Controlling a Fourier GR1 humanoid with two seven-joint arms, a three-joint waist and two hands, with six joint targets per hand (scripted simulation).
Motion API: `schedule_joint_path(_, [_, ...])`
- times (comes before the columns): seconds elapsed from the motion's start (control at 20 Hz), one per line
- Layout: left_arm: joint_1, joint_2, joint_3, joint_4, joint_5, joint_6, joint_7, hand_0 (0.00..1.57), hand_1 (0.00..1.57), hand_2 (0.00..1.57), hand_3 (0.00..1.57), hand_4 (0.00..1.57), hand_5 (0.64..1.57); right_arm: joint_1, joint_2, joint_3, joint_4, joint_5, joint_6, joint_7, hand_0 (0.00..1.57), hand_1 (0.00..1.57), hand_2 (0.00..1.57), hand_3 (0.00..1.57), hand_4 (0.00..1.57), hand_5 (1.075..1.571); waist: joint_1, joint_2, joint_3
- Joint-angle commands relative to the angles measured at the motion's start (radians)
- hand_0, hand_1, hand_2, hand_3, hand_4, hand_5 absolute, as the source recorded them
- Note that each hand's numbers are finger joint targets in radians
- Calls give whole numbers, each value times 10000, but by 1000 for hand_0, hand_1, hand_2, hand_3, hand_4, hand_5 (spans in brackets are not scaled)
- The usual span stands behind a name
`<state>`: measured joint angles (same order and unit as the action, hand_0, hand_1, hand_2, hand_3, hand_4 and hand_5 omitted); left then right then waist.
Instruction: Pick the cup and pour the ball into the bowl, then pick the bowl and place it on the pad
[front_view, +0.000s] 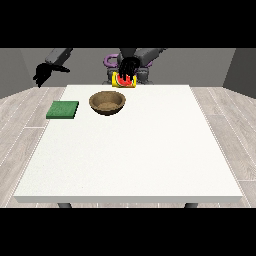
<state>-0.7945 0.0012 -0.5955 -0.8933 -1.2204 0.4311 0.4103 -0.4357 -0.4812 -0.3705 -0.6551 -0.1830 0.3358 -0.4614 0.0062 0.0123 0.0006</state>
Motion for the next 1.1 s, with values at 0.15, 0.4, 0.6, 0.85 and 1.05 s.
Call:
schedule_joint_path(0.15, [-129,-12,-1522,-558,-1153,-917,1166,288,288,1571,1571,898,1562,-935,101,135,175,-2,-11,77,0,0,0,264,0,1527,-369,602,2])
schedule_joint_path(0.4, [-442,-12,-1697,79,-1727,-1961,557,0,0,1571,1571,1163,1452,-954,702,403,-50,109,-414,158,0,0,0,217,0,1522,-627,473,-1])
schedule_joint_path(0.6, [-800,-10,-2253,-450,-2171,-3400,22,0,0,1571,1571,1247,1385,-573,151,123,505,20,2,-130,0,0,0,149,0,1521,-72,193,10])
schedule_joint_path(0.85, [-2128,348,-1941,170,-2967,-4218,-553,1511,1511,1571,1571,1203,1443,-734,180,176,512,-119,224,353,0,0,0,171,0,1516,-402,-41,2])
schedule_joint_path(1.05, [-2061,-5,-1807,55,-3510,-4605,-497,1557,1557,1571,1571,1191,1467,-890,410,253,334,-123,-93,458,0,0,0,172,0,1516,-433,-151,-4])
